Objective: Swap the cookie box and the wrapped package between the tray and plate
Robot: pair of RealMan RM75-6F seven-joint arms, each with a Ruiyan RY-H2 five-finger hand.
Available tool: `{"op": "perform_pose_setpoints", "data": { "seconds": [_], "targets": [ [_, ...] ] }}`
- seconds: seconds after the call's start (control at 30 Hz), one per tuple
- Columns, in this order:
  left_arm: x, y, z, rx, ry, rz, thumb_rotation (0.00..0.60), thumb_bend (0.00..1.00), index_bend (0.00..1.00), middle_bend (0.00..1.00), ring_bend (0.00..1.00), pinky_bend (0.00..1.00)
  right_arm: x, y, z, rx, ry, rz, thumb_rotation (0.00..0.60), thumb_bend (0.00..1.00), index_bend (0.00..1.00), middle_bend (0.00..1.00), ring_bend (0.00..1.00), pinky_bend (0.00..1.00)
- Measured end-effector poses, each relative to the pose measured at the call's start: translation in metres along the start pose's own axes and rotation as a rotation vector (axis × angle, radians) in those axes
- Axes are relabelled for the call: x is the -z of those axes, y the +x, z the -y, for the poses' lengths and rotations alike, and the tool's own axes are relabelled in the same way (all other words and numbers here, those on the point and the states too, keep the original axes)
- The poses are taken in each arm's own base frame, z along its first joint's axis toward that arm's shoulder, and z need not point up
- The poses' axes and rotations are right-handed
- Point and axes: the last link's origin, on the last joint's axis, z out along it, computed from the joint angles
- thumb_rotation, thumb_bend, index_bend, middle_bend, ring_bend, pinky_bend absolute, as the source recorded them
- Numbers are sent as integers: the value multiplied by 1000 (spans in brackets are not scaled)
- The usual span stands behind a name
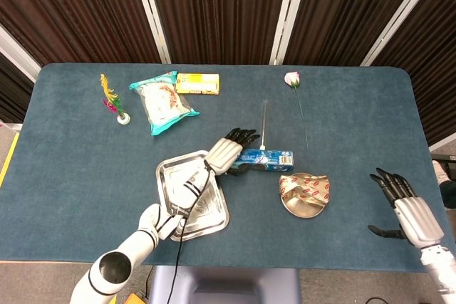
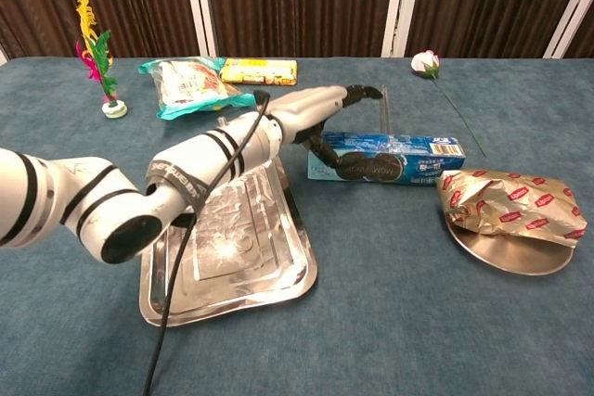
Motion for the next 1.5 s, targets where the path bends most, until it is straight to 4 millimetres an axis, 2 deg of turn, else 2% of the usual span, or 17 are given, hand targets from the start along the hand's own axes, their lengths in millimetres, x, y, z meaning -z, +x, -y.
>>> {"op": "perform_pose_setpoints", "data": {
  "seconds": [0.13, 0.23, 0.33, 0.43, 0.53, 0.63, 0.67, 0.77, 0.87, 1.1, 1.33, 1.5],
  "targets": [
    [7, 7, 3, 24, -23, -32, 600, 357, 0, 0, 0, 0, 2, -2, 4, 7, 24, 6, 600, 182, 0, 0, 0, 0],
    [20, 13, 11, 30, -44, -50, 600, 356, 0, 0, 0, 0, 2, -6, 7, 10, 39, 16, 600, 182, 0, 0, 0, 0],
    [43, 19, 21, 41, -60, -52, 600, 358, 0, 0, 0, 1, -1, -11, 12, 15, 50, 19, 600, 182, 0, 0, 0, 1],
    [74, 25, 30, 55, -64, -36, 600, 361, 0, 0, 0, 1, -11, -18, 22, 25, 75, 12, 600, 186, 8, 43, 0, 74],
    [119, 36, 41, 60, -41, -22, 600, 360, 0, 0, 0, 0, -29, -26, 36, 45, 107, 11, 600, 221, 85, 135, 0, 165],
    [181, 56, 63, 33, 41, -31, 600, 362, 0, 0, 0, 0, -49, -36, 50, 61, 124, 36, 600, 258, 159, 182, 8, 205],
    [209, 64, 74, 17, 90, -41, 600, 362, 0, 0, 0, 0, -55, -39, 54, 66, 126, 47, 600, 266, 172, 188, 13, 215],
    [271, 78, 96, -16, 208, -64, 600, 362, 0, 0, 0, 0, -74, -52, 67, 85, 119, 80, 600, 289, 211, 208, 29, 237],
    [307, 84, 106, -38, 266, -78, 600, 363, 0, 0, 0, 0, -85, -64, 76, 118, 108, 95, 600, 292, 231, 210, 30, 238],
    [322, 94, 117, -38, 278, -110, 600, 364, 0, 0, 0, 0, -108, -90, 87, 137, 39, 112, 600, 301, 320, 251, 68, 276],
    [331, 96, 126, -34, 300, -125, 600, 365, 0, 0, 0, 0, -121, -102, 87, 163, 6, 89, 600, 327, 567, 389, 211, 443],
    [333, 96, 128, -41, 301, -130, 600, 372, 0, 0, 0, 5, -123, -101, 86, 167, -11, 61, 600, 376, 726, 494, 333, 578]
  ]
}}
